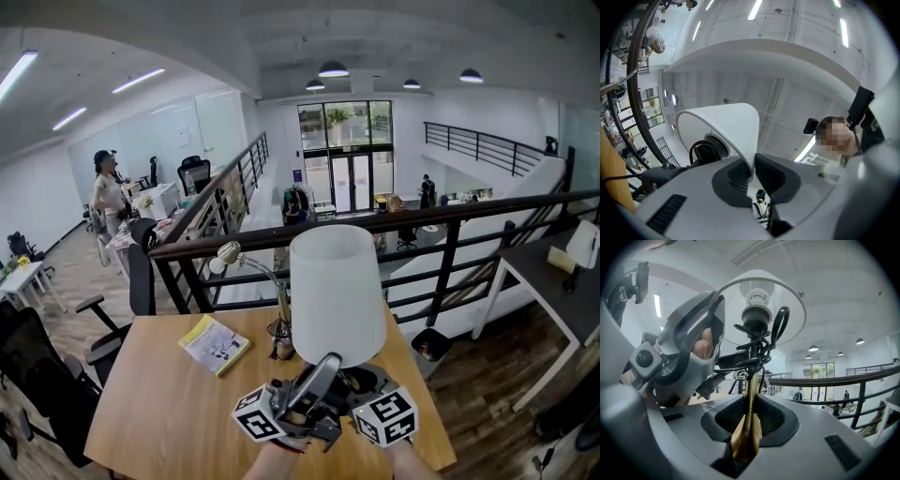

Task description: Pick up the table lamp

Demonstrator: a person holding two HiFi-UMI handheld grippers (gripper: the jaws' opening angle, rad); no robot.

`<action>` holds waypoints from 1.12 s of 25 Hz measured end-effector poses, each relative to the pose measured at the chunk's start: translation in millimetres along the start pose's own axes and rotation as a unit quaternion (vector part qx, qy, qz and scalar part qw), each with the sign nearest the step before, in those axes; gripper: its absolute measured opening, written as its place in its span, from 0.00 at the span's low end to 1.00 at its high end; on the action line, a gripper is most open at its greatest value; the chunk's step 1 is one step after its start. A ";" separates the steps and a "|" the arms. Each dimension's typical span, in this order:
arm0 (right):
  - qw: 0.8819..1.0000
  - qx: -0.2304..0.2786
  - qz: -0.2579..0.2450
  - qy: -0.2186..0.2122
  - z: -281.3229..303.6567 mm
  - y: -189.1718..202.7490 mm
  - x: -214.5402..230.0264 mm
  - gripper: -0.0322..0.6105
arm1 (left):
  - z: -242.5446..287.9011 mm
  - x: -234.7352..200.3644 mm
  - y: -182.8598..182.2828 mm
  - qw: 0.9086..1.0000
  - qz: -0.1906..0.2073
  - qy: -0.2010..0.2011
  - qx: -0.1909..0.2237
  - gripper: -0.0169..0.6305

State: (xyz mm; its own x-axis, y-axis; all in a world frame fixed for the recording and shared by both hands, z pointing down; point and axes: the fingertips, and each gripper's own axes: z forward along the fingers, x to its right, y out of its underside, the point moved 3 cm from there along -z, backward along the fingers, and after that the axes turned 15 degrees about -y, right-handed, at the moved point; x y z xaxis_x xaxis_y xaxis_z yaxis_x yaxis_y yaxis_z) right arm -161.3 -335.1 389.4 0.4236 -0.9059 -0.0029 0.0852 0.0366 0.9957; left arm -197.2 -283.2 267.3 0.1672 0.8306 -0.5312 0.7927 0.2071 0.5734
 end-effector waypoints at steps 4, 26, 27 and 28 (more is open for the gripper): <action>1.000 0.001 -0.004 0.003 0.9 -3.5 0.5 0.20 | 1.3 1.2 -3.0 1.000 0.000 0.005 0.000 0.07; 1.000 0.004 -0.017 -0.002 17.8 -13.8 3.4 0.20 | 0.8 -4.1 -20.2 1.000 0.007 0.009 0.010 0.07; 1.000 0.004 -0.017 -0.002 18.2 -14.0 3.9 0.20 | 1.2 -4.6 -20.6 1.000 0.007 0.009 0.011 0.07; 1.000 0.004 -0.017 -0.002 18.7 -14.3 4.5 0.20 | 1.6 -5.1 -21.0 1.000 0.006 0.008 0.012 0.07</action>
State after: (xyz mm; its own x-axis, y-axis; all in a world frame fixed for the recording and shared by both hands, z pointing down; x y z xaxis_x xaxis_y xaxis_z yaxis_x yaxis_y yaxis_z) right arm -177.5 -347.6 376.8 0.4176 -0.9079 -0.0358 0.0917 0.0030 0.9958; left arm -213.7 -292.6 257.0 0.1680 0.8414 -0.5136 0.8041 0.1844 0.5652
